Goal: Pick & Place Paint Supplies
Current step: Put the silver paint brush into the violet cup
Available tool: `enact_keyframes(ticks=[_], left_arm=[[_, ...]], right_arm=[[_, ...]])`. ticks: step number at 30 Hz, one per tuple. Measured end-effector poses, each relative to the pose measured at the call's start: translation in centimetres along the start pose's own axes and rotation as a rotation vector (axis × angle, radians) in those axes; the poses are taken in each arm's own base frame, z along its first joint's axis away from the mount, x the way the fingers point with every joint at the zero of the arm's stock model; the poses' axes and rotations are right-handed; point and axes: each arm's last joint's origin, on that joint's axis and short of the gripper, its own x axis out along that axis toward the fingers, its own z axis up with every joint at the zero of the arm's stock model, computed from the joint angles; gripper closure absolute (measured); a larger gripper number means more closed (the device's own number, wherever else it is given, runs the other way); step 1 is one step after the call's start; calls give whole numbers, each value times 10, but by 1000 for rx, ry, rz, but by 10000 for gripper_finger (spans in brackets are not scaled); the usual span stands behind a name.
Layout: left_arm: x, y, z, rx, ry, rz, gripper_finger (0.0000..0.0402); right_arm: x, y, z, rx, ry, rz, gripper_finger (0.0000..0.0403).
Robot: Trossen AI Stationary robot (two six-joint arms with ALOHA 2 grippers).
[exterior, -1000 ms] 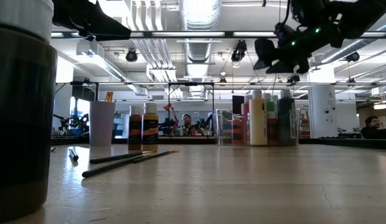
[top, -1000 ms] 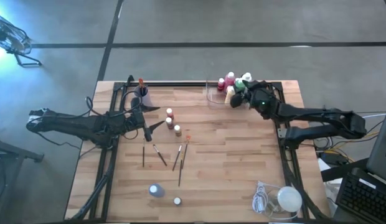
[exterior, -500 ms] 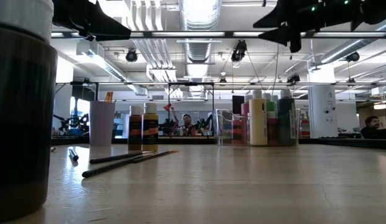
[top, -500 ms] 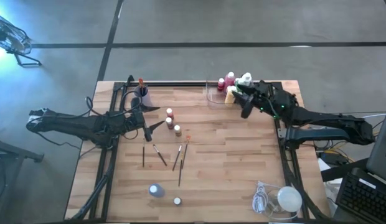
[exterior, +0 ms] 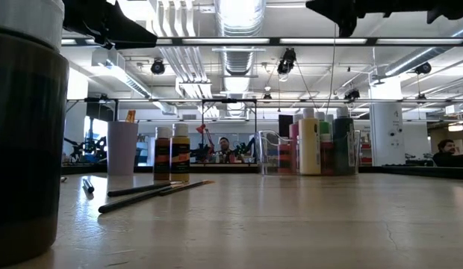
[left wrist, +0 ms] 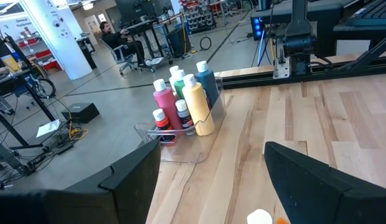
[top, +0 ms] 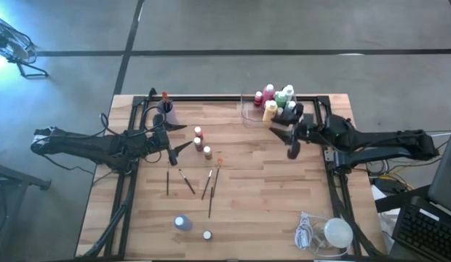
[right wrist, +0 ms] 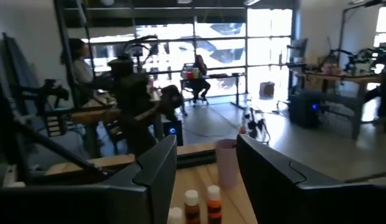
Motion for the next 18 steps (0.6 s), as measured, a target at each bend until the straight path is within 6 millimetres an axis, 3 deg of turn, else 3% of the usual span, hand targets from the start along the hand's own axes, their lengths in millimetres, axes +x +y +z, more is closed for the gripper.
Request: enact_keyframes(ticks=[9,18], left_arm=[[0,0,0,0,0,0,110],[0,0,0,0,0,0,110]], right_arm=[[14,30,-14,-85,84,114,287],[-1,36,-35,-83,354,132,338]])
